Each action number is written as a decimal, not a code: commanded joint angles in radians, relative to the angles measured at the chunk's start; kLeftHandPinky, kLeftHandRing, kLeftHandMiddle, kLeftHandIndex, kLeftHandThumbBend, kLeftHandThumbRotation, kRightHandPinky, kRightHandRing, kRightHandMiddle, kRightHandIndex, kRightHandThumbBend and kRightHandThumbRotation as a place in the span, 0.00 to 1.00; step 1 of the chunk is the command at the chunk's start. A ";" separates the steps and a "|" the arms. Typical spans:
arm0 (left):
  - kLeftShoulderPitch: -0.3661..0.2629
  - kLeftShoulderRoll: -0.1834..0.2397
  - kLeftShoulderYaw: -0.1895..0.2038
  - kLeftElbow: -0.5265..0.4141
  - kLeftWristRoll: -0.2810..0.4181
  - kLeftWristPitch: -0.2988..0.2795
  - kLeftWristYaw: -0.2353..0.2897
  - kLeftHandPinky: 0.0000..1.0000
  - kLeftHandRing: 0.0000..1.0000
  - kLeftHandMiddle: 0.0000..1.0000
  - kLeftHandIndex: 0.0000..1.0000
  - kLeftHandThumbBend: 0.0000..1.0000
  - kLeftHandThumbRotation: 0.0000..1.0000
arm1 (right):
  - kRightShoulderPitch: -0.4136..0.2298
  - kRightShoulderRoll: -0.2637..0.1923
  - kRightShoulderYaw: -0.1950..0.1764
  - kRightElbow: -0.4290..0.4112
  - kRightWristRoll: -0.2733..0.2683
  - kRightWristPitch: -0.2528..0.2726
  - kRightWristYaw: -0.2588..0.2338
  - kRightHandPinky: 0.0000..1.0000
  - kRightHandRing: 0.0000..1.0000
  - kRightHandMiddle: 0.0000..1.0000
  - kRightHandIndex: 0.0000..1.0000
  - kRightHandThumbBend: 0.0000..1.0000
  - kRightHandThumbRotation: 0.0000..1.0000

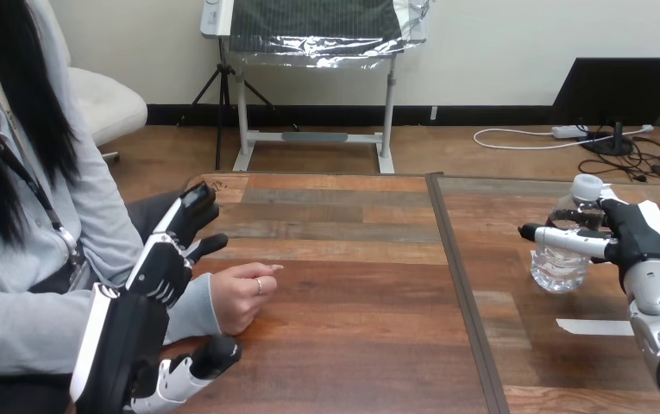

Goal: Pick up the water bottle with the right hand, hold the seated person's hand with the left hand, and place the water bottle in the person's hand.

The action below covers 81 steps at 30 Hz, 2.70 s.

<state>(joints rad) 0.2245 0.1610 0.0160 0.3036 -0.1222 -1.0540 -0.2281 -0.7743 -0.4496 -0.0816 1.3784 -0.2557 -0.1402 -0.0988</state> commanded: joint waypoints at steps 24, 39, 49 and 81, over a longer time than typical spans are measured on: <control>-0.015 0.008 0.013 -0.056 -0.031 -0.025 -0.021 0.81 0.90 0.92 0.90 1.00 0.71 | -0.017 0.057 -0.024 -0.015 0.020 -0.025 -0.169 0.52 0.57 0.58 0.57 0.89 0.00; -0.004 0.014 0.012 -0.064 -0.021 -0.014 -0.025 0.80 0.90 0.91 0.89 1.00 0.72 | -0.022 0.077 -0.072 -0.020 0.074 -0.041 -0.175 0.41 0.47 0.53 0.51 0.86 0.00; 0.009 0.020 0.012 -0.088 -0.014 0.016 -0.026 0.80 0.90 0.92 0.89 1.00 0.73 | -0.028 0.083 -0.082 -0.026 0.086 -0.064 -0.172 0.41 0.47 0.52 0.50 0.85 0.00; 0.006 0.030 0.051 -0.099 0.112 0.074 0.031 0.81 0.90 0.93 0.90 1.00 0.70 | -0.043 0.099 -0.108 -0.050 0.144 -0.175 -0.104 0.34 0.40 0.47 0.48 0.85 0.00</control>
<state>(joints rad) 0.2680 0.1808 0.0452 0.2584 -0.0332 -1.0003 -0.2174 -0.7546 -0.3482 -0.1778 1.3783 -0.1258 -0.2634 -0.2053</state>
